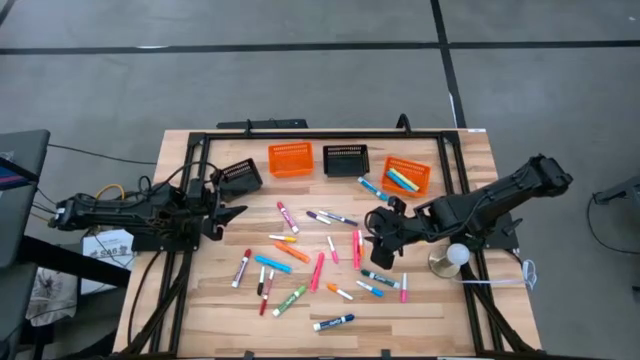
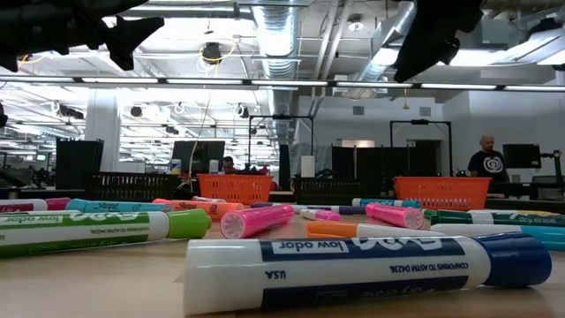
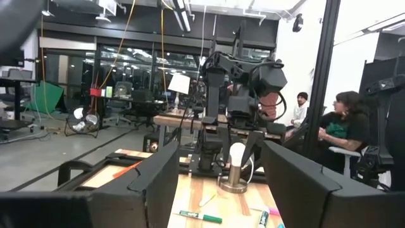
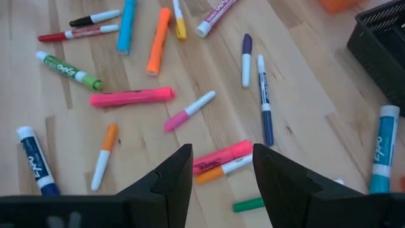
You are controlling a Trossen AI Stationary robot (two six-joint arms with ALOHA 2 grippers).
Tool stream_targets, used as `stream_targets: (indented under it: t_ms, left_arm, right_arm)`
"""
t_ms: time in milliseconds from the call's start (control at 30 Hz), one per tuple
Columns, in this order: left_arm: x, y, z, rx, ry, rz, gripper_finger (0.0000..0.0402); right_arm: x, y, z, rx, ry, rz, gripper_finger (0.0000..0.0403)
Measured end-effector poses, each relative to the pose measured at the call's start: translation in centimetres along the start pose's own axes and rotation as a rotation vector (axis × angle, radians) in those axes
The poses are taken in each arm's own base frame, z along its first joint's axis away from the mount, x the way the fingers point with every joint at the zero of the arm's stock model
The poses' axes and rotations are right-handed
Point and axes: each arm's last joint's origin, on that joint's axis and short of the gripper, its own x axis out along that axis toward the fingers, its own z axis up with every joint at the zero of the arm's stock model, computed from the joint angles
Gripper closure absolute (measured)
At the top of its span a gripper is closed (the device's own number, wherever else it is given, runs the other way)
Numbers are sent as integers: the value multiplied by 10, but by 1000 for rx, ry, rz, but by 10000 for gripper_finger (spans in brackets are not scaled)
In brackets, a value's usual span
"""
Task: Pick & Place Markers
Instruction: Put the right pink marker into the right orange bin
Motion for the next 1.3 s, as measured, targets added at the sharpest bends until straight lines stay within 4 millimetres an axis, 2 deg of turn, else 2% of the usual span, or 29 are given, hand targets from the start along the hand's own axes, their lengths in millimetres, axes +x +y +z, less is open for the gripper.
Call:
stream_targets:
  t_ms: [167, 333, 567, 900, 1000, 1133, 1300]
  left_arm:
    - [2, 0, -3, 1, 22, 2, 179]
    - [5, 0, -7, 3, 53, 4, 179]
    - [8, 0, -11, 5, 89, 6, 179]
    - [10, 1, -16, 7, 119, 19, 179]
    - [11, 1, -16, 7, 124, 20, 179]
    - [11, 1, -17, 7, 127, 20, 179]
    - [11, 1, -17, 7, 127, 20, 179]
  right_arm:
    - [5, -1, -7, 55, -84, 92, 249]
    - [21, 5, -13, 141, -115, 243, 249]
    - [33, -1, -22, 280, -29, 207, 249]
    - [65, -2, -25, 469, 125, 234, 249]
    - [75, -7, -24, 562, 181, 237, 249]
    - [84, -12, -20, 602, 223, 298, 249]
    - [84, -15, -9, 653, 208, 328, 249]
